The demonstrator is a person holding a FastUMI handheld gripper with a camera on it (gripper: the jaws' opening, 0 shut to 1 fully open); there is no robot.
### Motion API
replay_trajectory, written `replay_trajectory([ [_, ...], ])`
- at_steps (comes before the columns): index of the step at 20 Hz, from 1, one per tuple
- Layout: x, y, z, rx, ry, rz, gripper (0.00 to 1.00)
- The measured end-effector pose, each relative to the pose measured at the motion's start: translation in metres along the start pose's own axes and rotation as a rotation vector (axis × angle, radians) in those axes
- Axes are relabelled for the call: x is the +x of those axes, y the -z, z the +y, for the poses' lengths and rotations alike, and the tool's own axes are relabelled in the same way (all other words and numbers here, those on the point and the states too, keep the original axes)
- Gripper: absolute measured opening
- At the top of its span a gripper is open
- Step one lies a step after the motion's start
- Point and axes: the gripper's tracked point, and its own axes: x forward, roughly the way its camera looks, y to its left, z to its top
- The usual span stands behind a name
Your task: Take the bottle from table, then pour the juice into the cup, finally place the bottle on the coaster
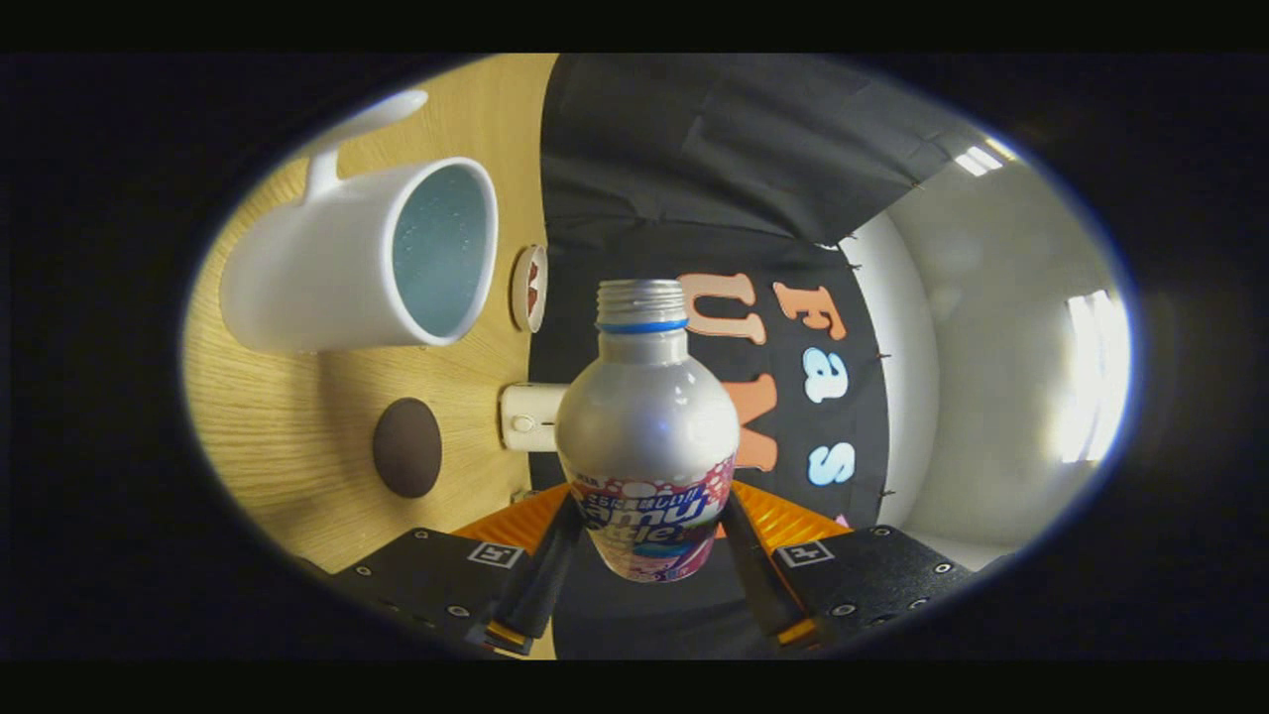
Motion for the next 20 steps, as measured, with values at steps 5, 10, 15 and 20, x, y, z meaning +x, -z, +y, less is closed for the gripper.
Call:
replay_trajectory([
  [5,0.003,-0.004,-0.009,-0.071,0.016,-0.037,0.77],
  [10,0.007,-0.006,-0.015,-0.1,0.028,-0.046,0.77],
  [15,0.008,-0.003,-0.021,-0.128,0.037,-0.05,0.77],
  [20,0.009,-0.003,-0.026,-0.149,0.048,-0.059,0.77],
])
